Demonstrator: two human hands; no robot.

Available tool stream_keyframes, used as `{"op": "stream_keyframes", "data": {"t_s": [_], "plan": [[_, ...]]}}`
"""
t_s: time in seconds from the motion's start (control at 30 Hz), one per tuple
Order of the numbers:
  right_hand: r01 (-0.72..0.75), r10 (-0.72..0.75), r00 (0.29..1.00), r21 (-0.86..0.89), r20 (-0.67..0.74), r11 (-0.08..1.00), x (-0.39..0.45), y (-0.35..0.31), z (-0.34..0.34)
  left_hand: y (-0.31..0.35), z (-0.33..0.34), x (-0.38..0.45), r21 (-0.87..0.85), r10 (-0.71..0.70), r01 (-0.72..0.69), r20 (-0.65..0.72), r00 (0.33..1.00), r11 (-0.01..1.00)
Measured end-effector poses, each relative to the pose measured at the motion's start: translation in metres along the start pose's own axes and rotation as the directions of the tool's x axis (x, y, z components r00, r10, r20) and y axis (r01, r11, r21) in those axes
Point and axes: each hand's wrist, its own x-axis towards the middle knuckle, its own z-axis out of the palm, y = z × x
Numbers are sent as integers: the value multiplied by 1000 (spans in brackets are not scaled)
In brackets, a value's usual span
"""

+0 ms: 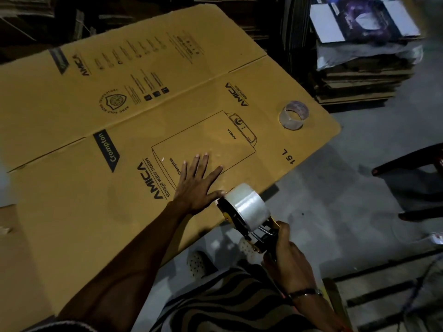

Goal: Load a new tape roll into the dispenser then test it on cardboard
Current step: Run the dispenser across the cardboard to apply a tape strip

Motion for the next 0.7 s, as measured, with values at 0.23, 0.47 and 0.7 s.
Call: {"op": "stream_keyframes", "data": {"t_s": [0.23,0.47,0.7], "plan": [[-52,52,999,125,2,991,-1,1,-6,34,6,-3,-58,13,-14,-12,1000,998],[-21,21,1000,119,2,993,4,-6,-12,30,3,-4,-17,46,-46,11,999,999],[67,-71,996,-71,-61,995,5,-10,-15,31,-5,-5,69,37,-43,88,995,997]]}}
